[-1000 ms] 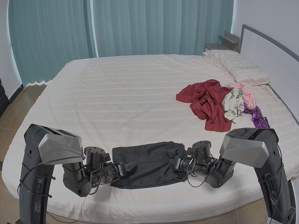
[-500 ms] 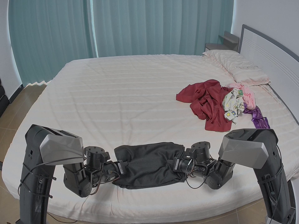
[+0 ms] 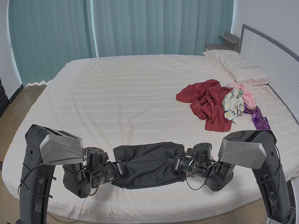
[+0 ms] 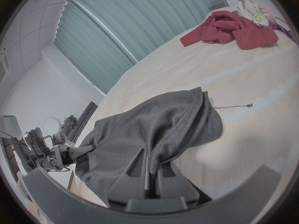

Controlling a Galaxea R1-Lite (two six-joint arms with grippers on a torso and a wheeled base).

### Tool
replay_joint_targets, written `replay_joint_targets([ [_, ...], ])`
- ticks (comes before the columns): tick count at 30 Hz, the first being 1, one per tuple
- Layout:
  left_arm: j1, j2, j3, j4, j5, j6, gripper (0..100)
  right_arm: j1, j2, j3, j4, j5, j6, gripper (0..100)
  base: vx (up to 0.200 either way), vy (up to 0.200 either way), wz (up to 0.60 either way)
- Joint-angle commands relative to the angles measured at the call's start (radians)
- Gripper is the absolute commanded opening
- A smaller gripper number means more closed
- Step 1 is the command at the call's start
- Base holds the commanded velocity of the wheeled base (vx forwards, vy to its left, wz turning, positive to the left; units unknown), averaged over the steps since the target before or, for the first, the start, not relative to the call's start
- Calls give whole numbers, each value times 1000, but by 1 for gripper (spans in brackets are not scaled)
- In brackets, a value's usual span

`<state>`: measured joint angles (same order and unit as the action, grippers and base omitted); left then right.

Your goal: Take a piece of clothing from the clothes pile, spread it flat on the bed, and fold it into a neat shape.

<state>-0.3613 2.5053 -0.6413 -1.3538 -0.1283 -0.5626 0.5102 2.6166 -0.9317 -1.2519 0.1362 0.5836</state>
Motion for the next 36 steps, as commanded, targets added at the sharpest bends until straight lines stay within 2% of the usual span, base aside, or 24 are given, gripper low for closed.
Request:
replay_joint_targets([
  [1,1,3,5,1,1,0,0,1,3,1,2,0,10,0,0,0,0],
  [2,1,3,6,1,1,0,0,1,3,1,2,-1,16,0,0,0,0],
  [3,-1,1,8,1,3,0,100,1,3,1,2,-1,18,0,0,0,0],
  [7,-4,-8,20,-8,1,0,100,1,3,1,-1,-1,19,0,0,0,0],
  [16,-50,-20,92,-205,-2,-5,100,1,3,1,-1,0,19,0,0,0,0],
  [23,-74,-56,146,-208,-42,-5,100,1,3,1,-1,0,21,0,0,0,0],
  [36,-56,-62,135,-200,-33,3,100,1,3,1,-1,0,22,0,0,0,0],
])
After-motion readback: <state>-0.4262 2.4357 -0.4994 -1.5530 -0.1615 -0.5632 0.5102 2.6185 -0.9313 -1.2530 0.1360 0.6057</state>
